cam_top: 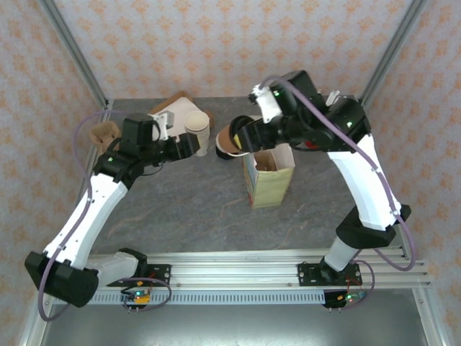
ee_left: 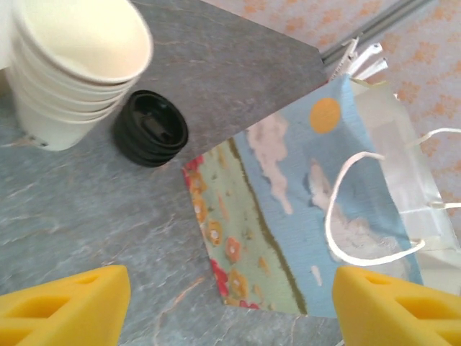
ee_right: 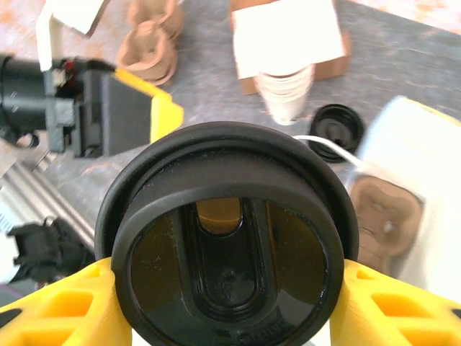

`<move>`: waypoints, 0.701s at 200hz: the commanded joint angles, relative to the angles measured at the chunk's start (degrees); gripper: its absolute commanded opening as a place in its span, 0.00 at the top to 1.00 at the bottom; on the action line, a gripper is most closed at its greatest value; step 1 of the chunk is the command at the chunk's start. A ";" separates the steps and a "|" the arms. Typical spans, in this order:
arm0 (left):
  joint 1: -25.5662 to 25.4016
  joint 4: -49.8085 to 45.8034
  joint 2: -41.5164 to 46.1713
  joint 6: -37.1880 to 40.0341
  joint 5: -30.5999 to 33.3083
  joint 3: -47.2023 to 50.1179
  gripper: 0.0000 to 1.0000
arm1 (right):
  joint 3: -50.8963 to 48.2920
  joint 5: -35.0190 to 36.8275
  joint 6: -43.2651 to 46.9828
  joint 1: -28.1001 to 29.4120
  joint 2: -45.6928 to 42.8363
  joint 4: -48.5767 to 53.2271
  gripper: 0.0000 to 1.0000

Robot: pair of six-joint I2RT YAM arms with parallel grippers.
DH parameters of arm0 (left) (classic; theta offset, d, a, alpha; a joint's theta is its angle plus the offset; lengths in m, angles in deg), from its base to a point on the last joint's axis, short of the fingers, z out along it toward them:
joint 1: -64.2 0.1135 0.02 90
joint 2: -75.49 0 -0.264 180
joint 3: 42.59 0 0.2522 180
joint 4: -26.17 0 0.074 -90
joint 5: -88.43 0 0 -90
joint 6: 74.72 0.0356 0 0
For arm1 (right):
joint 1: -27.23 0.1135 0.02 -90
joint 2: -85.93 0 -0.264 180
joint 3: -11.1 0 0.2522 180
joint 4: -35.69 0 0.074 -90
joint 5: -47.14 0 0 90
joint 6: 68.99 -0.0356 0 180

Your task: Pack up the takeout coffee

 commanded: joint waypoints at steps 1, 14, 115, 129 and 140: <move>-3.99 3.94 -4.34 -0.14 0.99 -4.56 0.25 | 0.72 3.03 -4.08 -3.78 -1.49 4.39 0.44; -5.86 4.32 -7.39 -0.01 0.69 -6.48 0.25 | -0.09 4.04 -4.78 -6.31 -2.06 4.69 0.44; -12.95 7.45 -15.30 -1.43 -1.28 -8.78 0.73 | -5.60 11.34 -7.77 -10.55 0.08 9.99 0.43; -13.62 7.94 -14.11 -2.93 -0.76 -7.34 0.78 | -7.20 10.56 -8.02 -10.54 0.08 10.02 0.44; -14.20 8.31 -13.13 -3.99 -0.50 -6.44 0.81 | -8.24 10.44 -8.10 -10.55 0.13 10.34 0.44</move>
